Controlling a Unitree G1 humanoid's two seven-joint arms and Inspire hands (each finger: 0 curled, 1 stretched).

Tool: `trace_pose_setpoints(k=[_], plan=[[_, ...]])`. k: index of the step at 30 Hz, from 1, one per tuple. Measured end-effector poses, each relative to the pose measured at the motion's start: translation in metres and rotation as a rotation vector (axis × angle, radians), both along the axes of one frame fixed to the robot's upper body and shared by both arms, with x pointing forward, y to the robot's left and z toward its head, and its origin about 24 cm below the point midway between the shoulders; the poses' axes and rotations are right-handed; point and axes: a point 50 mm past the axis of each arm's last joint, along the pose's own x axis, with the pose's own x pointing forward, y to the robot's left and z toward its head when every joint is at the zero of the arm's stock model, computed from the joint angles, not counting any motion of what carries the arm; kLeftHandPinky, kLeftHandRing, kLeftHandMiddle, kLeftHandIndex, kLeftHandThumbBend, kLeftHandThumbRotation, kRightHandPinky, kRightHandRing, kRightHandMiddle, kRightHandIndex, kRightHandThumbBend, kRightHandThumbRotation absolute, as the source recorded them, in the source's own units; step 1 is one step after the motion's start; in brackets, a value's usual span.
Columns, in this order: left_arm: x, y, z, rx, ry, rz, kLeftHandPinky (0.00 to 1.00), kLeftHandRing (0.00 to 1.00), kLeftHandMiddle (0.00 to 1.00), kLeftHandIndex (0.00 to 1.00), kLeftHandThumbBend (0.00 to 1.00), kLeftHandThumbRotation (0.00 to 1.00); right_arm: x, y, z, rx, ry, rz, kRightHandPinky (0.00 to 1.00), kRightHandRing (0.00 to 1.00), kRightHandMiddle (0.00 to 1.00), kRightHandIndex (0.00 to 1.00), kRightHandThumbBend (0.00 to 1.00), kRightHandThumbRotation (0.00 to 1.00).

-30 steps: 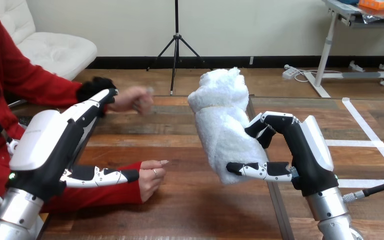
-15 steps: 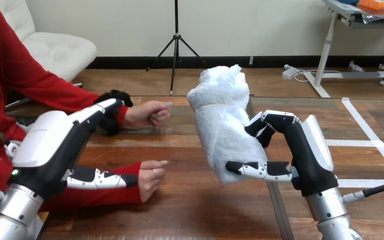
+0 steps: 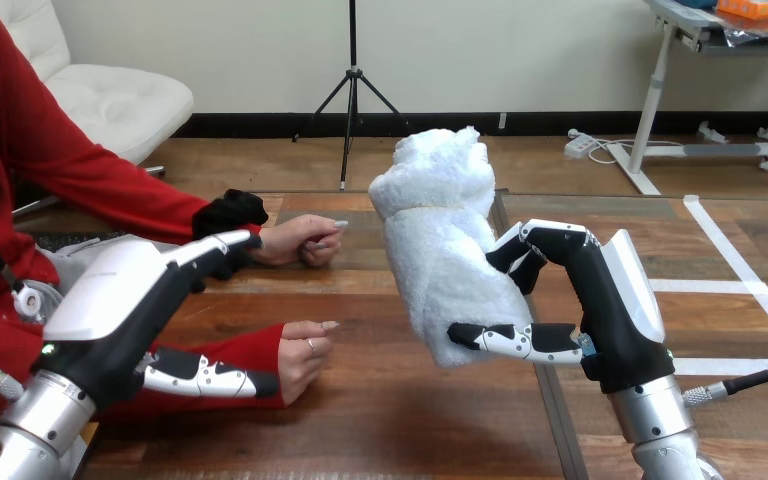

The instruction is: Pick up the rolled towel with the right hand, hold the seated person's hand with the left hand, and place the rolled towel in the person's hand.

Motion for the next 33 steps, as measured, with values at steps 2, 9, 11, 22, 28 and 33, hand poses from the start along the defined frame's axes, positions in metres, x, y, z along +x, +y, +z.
trace_pose_setpoints(k=[2, 9, 11, 22, 28, 33], plan=[[0.001, 0.001, -0.001, 0.008, 0.013, -0.005, 0.69, 0.75, 0.81, 0.84, 1.00, 0.43, 0.000, 0.000, 0.000, 0.001, -0.002, 0.001, 0.27, 0.31, 0.38, 0.38, 0.72, 0.00], [0.002, 0.003, -0.007, 0.030, 0.053, -0.014, 0.70, 0.76, 0.81, 0.85, 1.00, 0.43, 0.000, 0.001, 0.002, 0.003, -0.015, 0.007, 0.27, 0.31, 0.38, 0.38, 0.73, 0.00], [0.002, 0.004, -0.008, 0.036, 0.064, -0.015, 0.70, 0.77, 0.82, 0.85, 1.00, 0.44, 0.000, 0.001, 0.003, 0.005, -0.019, 0.009, 0.27, 0.31, 0.38, 0.38, 0.73, 0.00], [0.003, 0.004, -0.016, 0.063, 0.111, -0.021, 0.70, 0.77, 0.82, 0.85, 1.00, 0.44, 0.000, 0.003, 0.007, 0.012, -0.042, 0.022, 0.26, 0.30, 0.37, 0.37, 0.72, 0.00], [0.002, 0.004, -0.019, 0.079, 0.133, -0.027, 0.70, 0.77, 0.82, 0.86, 1.00, 0.43, 0.000, 0.004, 0.009, 0.027, -0.048, 0.030, 0.25, 0.30, 0.37, 0.37, 0.71, 0.00], [0.002, 0.003, -0.022, 0.089, 0.147, -0.026, 0.69, 0.76, 0.82, 0.86, 1.00, 0.42, 0.000, 0.004, 0.011, 0.042, -0.053, 0.035, 0.25, 0.30, 0.37, 0.37, 0.71, 0.00]])
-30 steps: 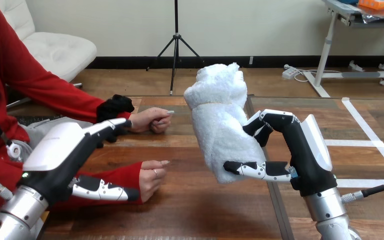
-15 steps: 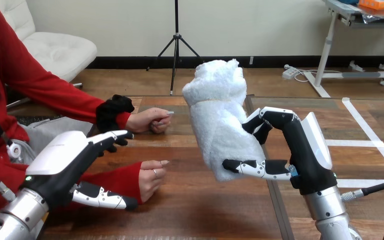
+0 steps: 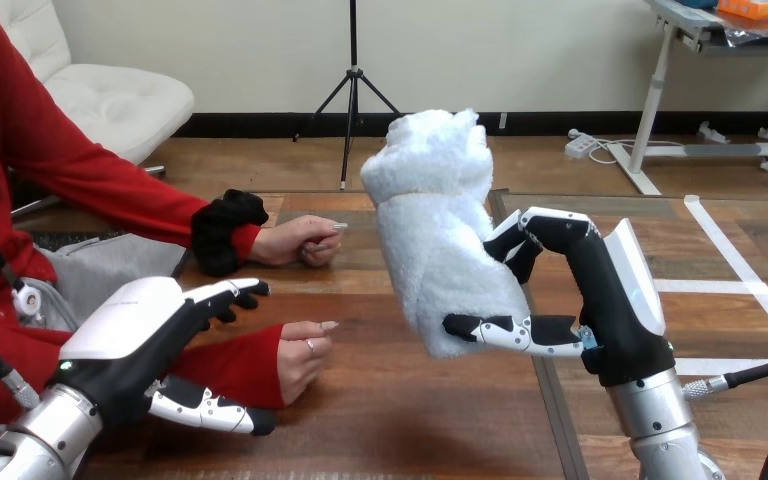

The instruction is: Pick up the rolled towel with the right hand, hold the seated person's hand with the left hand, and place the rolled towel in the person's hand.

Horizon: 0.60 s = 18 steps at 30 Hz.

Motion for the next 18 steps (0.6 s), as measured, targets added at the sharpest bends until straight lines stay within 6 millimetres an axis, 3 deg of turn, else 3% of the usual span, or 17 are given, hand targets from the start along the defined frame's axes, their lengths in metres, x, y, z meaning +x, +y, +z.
trace_pose_setpoints(k=[18], plan=[[0.002, 0.001, -0.013, 0.077, 0.059, -0.009, 0.69, 0.76, 0.82, 0.87, 1.00, 0.42, -0.004, 0.000, 0.005, 0.034, -0.015, 0.021, 0.24, 0.30, 0.37, 0.36, 0.73, 0.00]])
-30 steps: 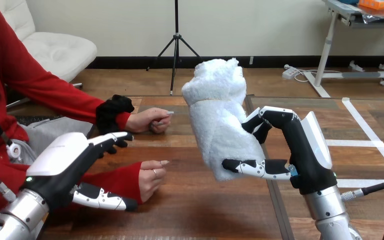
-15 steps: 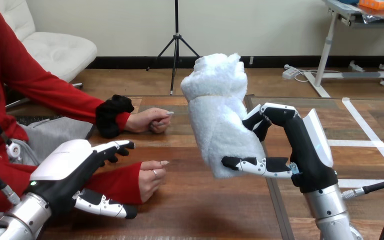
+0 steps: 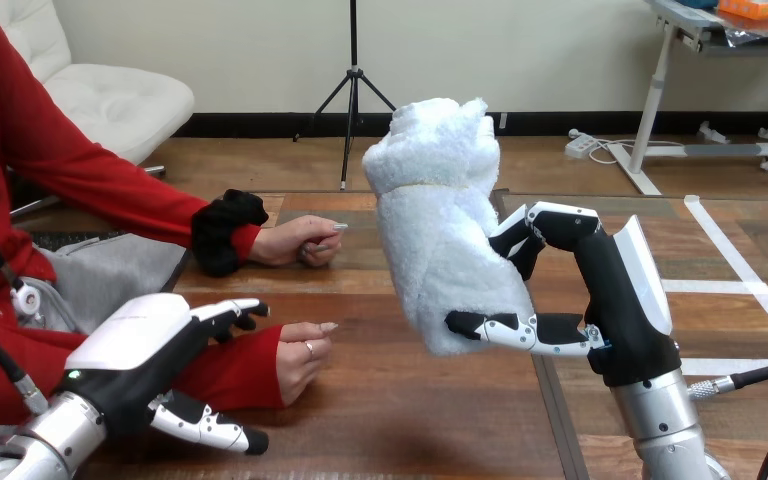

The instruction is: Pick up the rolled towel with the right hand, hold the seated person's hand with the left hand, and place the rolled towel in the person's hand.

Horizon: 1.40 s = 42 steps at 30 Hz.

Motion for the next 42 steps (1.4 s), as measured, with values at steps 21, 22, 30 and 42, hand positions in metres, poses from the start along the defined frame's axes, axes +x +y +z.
trace_pose_setpoints(k=[21, 22, 30, 42], plan=[[0.006, 0.003, -0.015, 0.102, 0.074, 0.018, 0.73, 0.79, 0.84, 0.89, 1.00, 0.48, -0.006, 0.001, 0.008, 0.031, -0.045, 0.014, 0.23, 0.28, 0.36, 0.35, 0.77, 0.00], [0.007, 0.003, -0.015, 0.108, 0.076, 0.019, 0.73, 0.79, 0.84, 0.89, 1.00, 0.49, -0.006, 0.001, 0.008, 0.031, -0.047, 0.015, 0.23, 0.28, 0.36, 0.35, 0.77, 0.00], [0.012, 0.003, -0.016, 0.144, 0.087, 0.020, 0.72, 0.77, 0.82, 0.89, 1.00, 0.51, -0.008, 0.002, 0.013, 0.047, -0.069, 0.025, 0.24, 0.29, 0.35, 0.34, 0.78, 0.00], [0.018, 0.005, -0.019, 0.165, 0.089, 0.031, 0.71, 0.80, 0.84, 0.88, 1.00, 0.48, -0.011, 0.001, 0.018, 0.065, -0.086, 0.033, 0.23, 0.28, 0.34, 0.34, 0.79, 0.00]])
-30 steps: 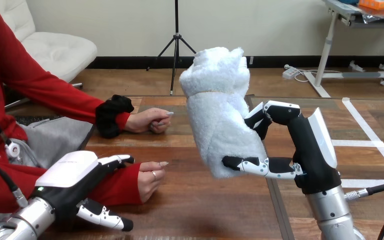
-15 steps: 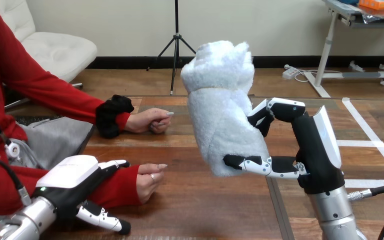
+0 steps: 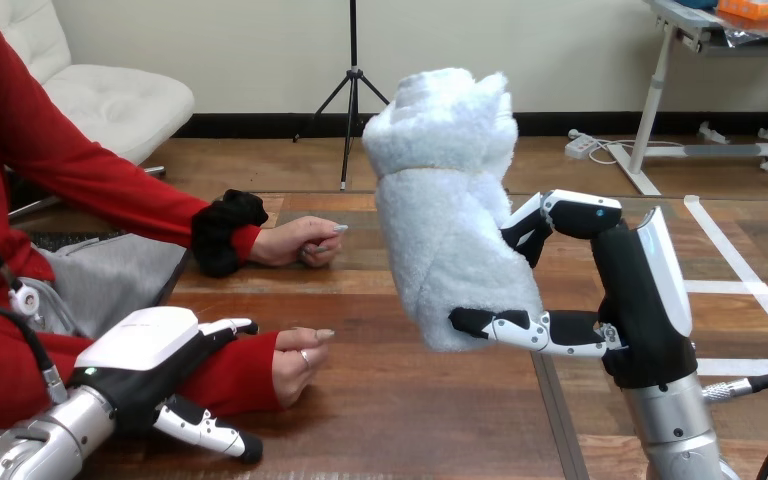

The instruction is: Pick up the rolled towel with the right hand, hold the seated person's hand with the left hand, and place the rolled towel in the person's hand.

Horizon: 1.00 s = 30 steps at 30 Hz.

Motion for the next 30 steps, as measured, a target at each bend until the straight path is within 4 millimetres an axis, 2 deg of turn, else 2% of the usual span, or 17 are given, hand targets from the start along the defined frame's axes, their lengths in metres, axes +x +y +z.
trace_pose_setpoints(k=[9, 15, 30], plan=[[0.0033, -0.0003, -0.0013, 0.007, -0.016, 0.000, 0.68, 0.74, 0.80, 0.84, 1.00, 0.41, -0.0015, -0.0005, 0.0023, 0.010, -0.010, -0.002, 0.22, 0.27, 0.34, 0.33, 0.79, 0.00], [0.0049, 0.0004, -0.0021, 0.001, -0.035, 0.008, 0.64, 0.68, 0.73, 0.78, 1.00, 0.37, -0.0027, 0.0007, 0.0024, 0.023, -0.012, -0.002, 0.22, 0.26, 0.33, 0.33, 0.79, 0.00], [0.0059, 0.0002, -0.0017, -0.039, -0.076, 0.013, 0.48, 0.49, 0.53, 0.57, 0.89, 0.18, -0.0044, 0.0002, 0.0002, 0.027, 0.010, -0.003, 0.23, 0.27, 0.33, 0.33, 0.80, 0.00]])
